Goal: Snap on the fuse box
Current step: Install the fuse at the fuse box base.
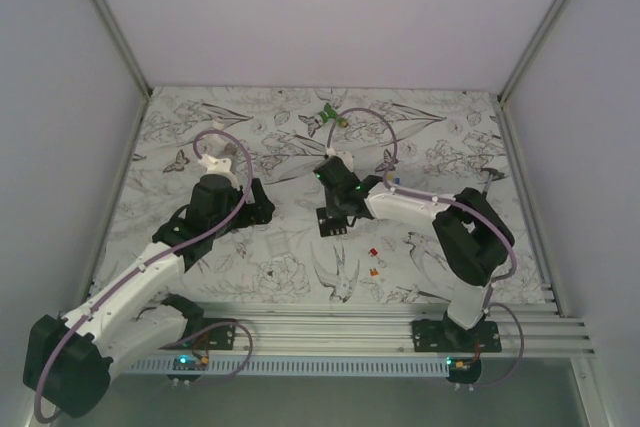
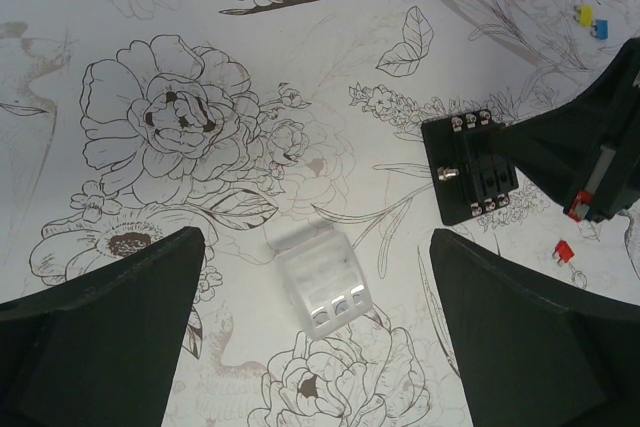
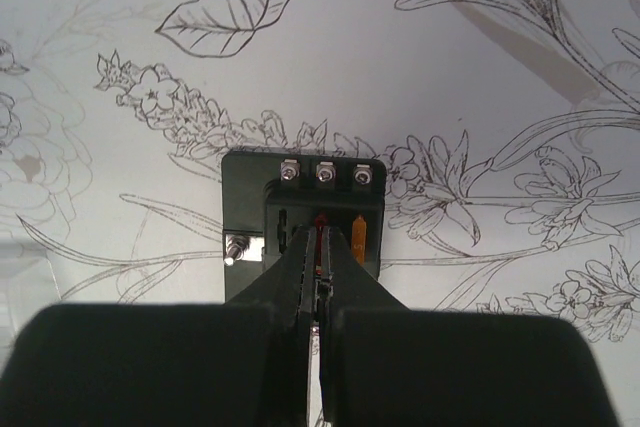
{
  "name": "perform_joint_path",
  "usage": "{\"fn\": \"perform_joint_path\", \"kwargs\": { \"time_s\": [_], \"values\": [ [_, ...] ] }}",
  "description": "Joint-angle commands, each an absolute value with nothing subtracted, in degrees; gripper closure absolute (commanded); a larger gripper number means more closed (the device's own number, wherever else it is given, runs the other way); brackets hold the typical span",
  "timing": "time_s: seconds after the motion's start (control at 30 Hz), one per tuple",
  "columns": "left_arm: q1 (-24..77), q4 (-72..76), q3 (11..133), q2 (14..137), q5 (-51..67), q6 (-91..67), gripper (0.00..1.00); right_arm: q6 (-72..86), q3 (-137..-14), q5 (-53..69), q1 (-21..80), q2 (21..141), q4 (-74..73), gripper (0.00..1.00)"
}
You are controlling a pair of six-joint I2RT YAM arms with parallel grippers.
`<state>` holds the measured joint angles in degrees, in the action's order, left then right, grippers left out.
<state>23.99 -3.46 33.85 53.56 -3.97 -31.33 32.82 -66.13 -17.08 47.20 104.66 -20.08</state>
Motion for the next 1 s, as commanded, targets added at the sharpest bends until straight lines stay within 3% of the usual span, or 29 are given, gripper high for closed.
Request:
{"fn": "perform_joint_path", "kwargs": {
  "time_s": [0.0,0.17,0.57,0.77,0.97],
  "values": [
    [23.6,-4.5,33.1,52.7,-3.8,-31.8,0.0,34.1,-60.6,-14.5,43.8,110.4,-28.3,1.0],
    [23.7,-4.6,33.2,52.8,-3.6,-31.8,0.0,33.2,-61.2,-14.3,43.1,107.8,-28.8,1.0],
    [23.6,-4.5,33.3,52.6,-2.9,-32.0,0.0,32.4,-65.5,-13.3,43.2,119.8,-34.0,1.0],
    [23.6,-4.8,33.0,50.9,-2.3,-32.3,0.0,27.9,-67.6,-13.2,47.4,112.4,-31.9,1.0],
    [23.6,-5.3,32.6,48.7,-1.9,-32.8,0.0,26.5,-70.4,-12.4,48.9,105.5,-30.1,0.89]
  ]
}}
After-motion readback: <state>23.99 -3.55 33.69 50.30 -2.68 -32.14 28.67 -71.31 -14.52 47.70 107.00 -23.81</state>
